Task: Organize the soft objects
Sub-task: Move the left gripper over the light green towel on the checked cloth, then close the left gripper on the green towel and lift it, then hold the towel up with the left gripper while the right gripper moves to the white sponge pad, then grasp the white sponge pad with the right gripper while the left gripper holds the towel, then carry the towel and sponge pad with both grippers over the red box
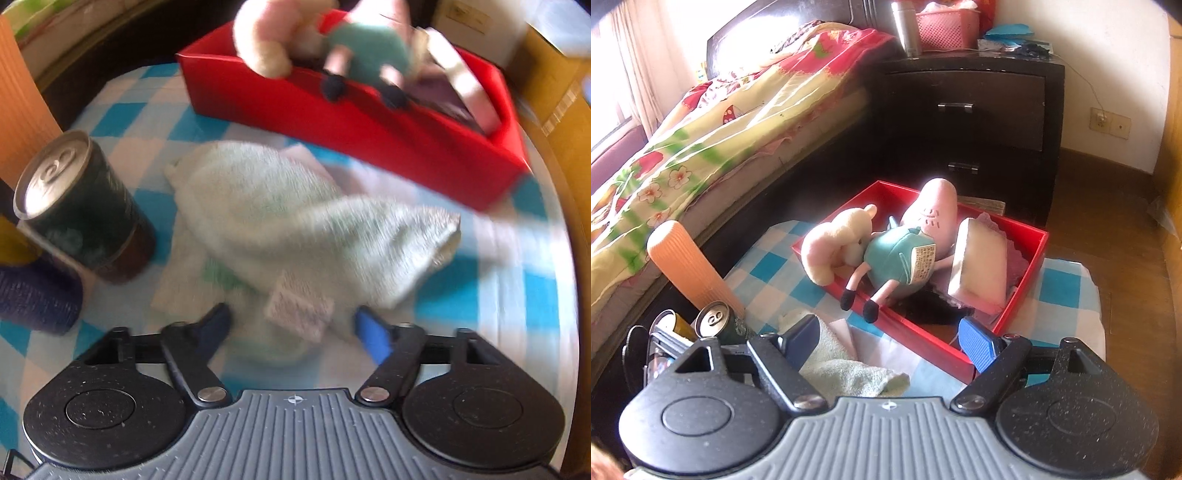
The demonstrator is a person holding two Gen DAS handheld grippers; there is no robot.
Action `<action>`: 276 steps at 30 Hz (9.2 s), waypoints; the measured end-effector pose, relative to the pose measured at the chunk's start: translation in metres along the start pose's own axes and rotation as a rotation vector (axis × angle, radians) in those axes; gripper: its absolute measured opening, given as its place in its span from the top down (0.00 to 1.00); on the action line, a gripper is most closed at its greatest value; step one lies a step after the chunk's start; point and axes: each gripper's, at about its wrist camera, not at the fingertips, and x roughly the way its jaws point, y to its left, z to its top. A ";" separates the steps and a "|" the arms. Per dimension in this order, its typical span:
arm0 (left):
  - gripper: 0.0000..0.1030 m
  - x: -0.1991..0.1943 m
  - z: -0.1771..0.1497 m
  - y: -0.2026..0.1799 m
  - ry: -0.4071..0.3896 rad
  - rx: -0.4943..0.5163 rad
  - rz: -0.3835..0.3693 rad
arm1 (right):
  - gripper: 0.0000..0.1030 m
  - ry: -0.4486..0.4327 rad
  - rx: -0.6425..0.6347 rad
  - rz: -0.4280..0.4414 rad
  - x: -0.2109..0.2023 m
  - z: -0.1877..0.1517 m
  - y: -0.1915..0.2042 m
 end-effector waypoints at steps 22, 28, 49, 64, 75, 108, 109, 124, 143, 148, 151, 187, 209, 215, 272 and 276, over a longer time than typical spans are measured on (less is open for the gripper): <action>0.17 -0.017 0.019 -0.034 -0.127 0.317 0.020 | 0.37 0.013 -0.023 -0.021 -0.006 -0.007 0.010; 0.80 -0.014 0.012 -0.027 -0.093 0.292 0.075 | 0.36 0.002 0.049 -0.008 -0.006 -0.001 -0.016; 1.00 -0.088 -0.021 0.075 -0.039 -0.086 -0.416 | 0.36 0.190 -0.258 -0.114 0.048 -0.037 0.049; 1.00 -0.193 -0.051 0.178 -0.344 -0.372 -0.603 | 0.36 0.187 -0.129 -0.108 0.034 -0.049 0.022; 1.00 -0.199 -0.025 0.132 -0.324 -0.259 -0.741 | 0.36 0.251 -0.362 -0.058 0.058 -0.072 0.096; 0.07 0.011 -0.009 -0.055 -0.017 0.286 -0.099 | 0.35 0.187 -0.028 -0.237 0.014 -0.048 -0.041; 0.20 0.008 -0.005 -0.052 -0.011 0.268 -0.087 | 0.35 0.180 -0.017 -0.240 0.013 -0.047 -0.044; 0.97 -0.169 0.011 0.083 -0.276 -0.193 -0.791 | 0.35 0.070 0.024 -0.207 -0.010 -0.031 -0.035; 0.66 -0.165 -0.004 0.126 -0.320 -0.175 -0.560 | 0.21 0.279 -0.336 -0.106 0.086 -0.060 0.070; 0.49 -0.066 -0.024 0.075 -0.076 -0.049 -0.295 | 0.21 0.254 -0.347 -0.211 0.086 -0.056 0.061; 0.46 -0.030 -0.025 0.043 -0.047 0.051 -0.198 | 0.21 0.258 -0.270 -0.201 0.084 -0.052 0.048; 0.88 -0.150 -0.017 0.177 -0.303 -0.399 -0.773 | 0.18 0.353 -0.380 -0.037 0.135 -0.070 0.102; 0.85 -0.114 -0.013 0.138 -0.179 -0.312 -0.643 | 0.61 0.400 -0.244 -0.054 0.119 -0.075 0.063; 0.81 -0.101 -0.011 0.119 -0.134 -0.255 -0.602 | 0.53 0.421 -0.225 -0.086 0.108 -0.082 0.044; 0.81 -0.126 0.035 0.053 -0.255 -0.156 -0.440 | 0.67 0.116 -0.009 -0.014 -0.001 -0.035 0.014; 0.81 -0.137 0.043 0.052 -0.284 -0.163 -0.467 | 0.67 0.075 -0.002 -0.009 -0.009 -0.026 0.013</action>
